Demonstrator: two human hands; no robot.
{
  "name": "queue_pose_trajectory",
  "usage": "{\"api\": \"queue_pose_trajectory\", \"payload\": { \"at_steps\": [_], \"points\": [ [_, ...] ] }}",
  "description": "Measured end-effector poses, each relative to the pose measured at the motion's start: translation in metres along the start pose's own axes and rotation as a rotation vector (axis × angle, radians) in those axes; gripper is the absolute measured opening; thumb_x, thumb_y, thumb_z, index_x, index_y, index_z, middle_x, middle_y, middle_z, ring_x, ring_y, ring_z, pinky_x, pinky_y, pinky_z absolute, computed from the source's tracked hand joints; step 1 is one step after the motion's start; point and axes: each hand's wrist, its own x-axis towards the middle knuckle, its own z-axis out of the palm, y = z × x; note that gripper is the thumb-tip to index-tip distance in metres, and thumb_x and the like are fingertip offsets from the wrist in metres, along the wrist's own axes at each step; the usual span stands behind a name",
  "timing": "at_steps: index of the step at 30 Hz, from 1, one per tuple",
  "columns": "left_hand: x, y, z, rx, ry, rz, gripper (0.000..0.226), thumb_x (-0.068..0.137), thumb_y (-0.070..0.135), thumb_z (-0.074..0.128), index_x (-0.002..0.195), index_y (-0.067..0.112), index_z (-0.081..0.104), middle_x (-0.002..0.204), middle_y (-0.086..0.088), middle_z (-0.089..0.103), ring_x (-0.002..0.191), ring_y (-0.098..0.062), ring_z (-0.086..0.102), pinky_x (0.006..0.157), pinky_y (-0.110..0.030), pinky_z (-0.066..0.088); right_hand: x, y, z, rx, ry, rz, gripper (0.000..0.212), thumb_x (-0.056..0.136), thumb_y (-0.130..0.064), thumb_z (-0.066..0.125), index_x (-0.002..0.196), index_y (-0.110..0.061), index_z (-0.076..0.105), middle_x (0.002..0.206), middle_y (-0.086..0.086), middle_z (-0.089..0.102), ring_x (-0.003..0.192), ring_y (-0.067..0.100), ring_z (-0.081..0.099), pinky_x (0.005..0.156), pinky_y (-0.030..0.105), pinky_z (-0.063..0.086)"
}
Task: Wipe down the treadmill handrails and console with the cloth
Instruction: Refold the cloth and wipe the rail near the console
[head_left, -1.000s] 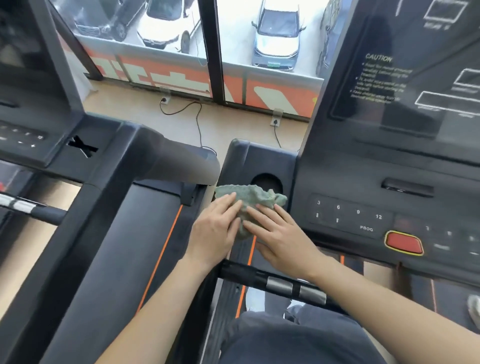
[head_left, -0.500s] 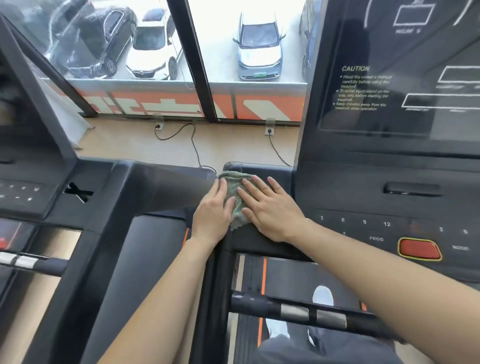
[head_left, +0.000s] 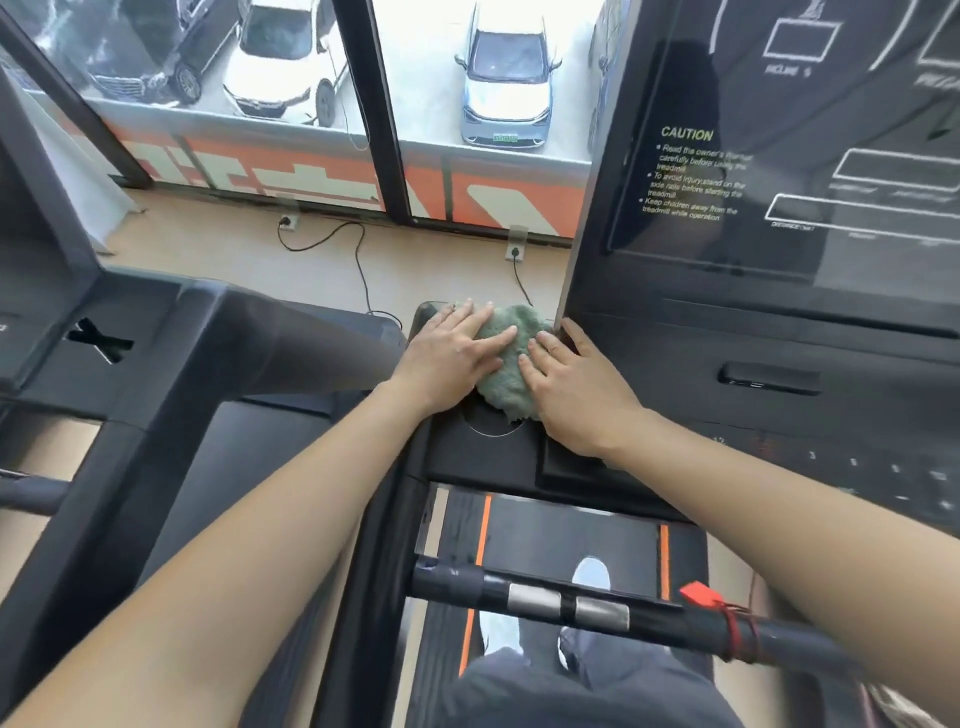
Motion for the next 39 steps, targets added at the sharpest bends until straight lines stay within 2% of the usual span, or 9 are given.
{"api": "queue_pose_trajectory", "payload": {
  "at_steps": [6,8,11,14,20,23,27,31,39],
  "points": [
    [-0.027,0.003,0.003,-0.129,0.044,0.062,0.044,0.1,0.038,0.06,0.144,0.035,0.056,0.162,-0.003,0.038,0.153,-0.026,0.029,0.125,-0.045,0.019,-0.026,-0.019,0.019,0.126,0.125,-0.013,0.047,0.088,-0.028,0.062,0.131,-0.009,0.061,0.14,0.018,0.057,0.136,0.033,0.046,0.118,0.052,0.023],
    [-0.043,0.005,0.009,-0.111,0.074,0.071,0.04,0.098,0.037,0.062,0.138,0.034,0.062,0.158,-0.003,0.045,0.148,-0.026,0.038,0.122,-0.048,0.028,-0.037,-0.029,0.026,0.186,0.17,0.001,0.042,0.09,-0.029,0.059,0.128,-0.011,0.063,0.141,0.015,0.057,0.136,0.032,0.047,0.117,0.053,0.026],
    [-0.066,0.017,0.013,-0.09,0.14,0.03,0.039,0.098,0.043,0.045,0.119,0.033,0.075,0.15,-0.003,0.055,0.14,-0.026,0.05,0.116,-0.048,0.038,-0.051,-0.044,0.031,0.261,0.185,0.002,0.047,0.097,-0.031,0.035,0.135,-0.013,0.058,0.143,0.006,0.056,0.14,0.028,0.044,0.117,0.054,0.024],
    [-0.087,0.03,0.011,-0.092,0.188,-0.014,0.042,0.095,0.043,0.04,0.106,0.031,0.079,0.139,0.0,0.065,0.136,-0.023,0.055,0.113,-0.046,0.041,-0.057,-0.056,0.034,0.311,0.185,-0.008,0.049,0.097,-0.032,0.034,0.139,-0.016,0.053,0.143,0.001,0.054,0.141,0.025,0.041,0.118,0.052,0.02],
    [-0.12,0.037,0.014,-0.175,0.297,-0.081,0.036,0.093,0.031,0.05,0.12,0.024,0.072,0.129,0.007,0.069,0.13,-0.019,0.058,0.109,-0.041,0.043,-0.055,-0.073,0.023,0.434,0.201,-0.045,0.059,0.093,-0.035,0.043,0.15,-0.021,0.037,0.147,-0.001,0.048,0.141,0.021,0.038,0.115,0.048,0.018],
    [-0.139,0.039,0.015,-0.262,0.402,-0.266,0.047,0.086,0.025,0.062,0.133,0.019,0.065,0.136,0.0,0.062,0.13,-0.022,0.056,0.104,-0.043,0.048,-0.049,-0.083,0.018,0.528,0.231,-0.046,0.067,0.093,-0.034,0.054,0.152,-0.016,0.03,0.15,-0.001,0.046,0.142,0.02,0.039,0.115,0.044,0.015],
    [-0.164,0.048,0.029,-0.35,0.336,-0.536,0.069,0.088,0.03,0.072,0.15,0.014,0.047,0.154,-0.005,0.045,0.137,-0.026,0.046,0.107,-0.044,0.045,-0.033,-0.094,0.017,0.509,0.168,-0.029,0.071,0.095,-0.051,0.029,0.158,-0.019,0.017,0.152,0.004,0.043,0.141,0.021,0.039,0.118,0.047,0.012],
    [-0.168,0.059,0.04,-0.39,0.326,-0.598,0.072,0.092,0.033,0.07,0.155,0.014,0.04,0.16,-0.001,0.039,0.136,-0.026,0.047,0.101,-0.043,0.05,-0.007,-0.104,0.012,0.52,0.057,0.024,0.078,0.092,-0.058,0.006,0.16,-0.02,0.005,0.154,0.014,0.038,0.147,0.026,0.03,0.122,0.051,0.008],
    [-0.168,0.056,0.036,-0.468,0.357,-0.658,0.07,0.09,0.04,0.072,0.153,0.028,0.044,0.159,0.013,0.04,0.137,-0.018,0.049,0.095,-0.046,0.053,0.01,-0.107,0.006,0.603,0.011,0.169,0.07,0.104,-0.053,0.025,0.161,-0.024,-0.003,0.161,0.013,0.029,0.152,0.025,0.018,0.12,0.056,0.006]
  ]
}}
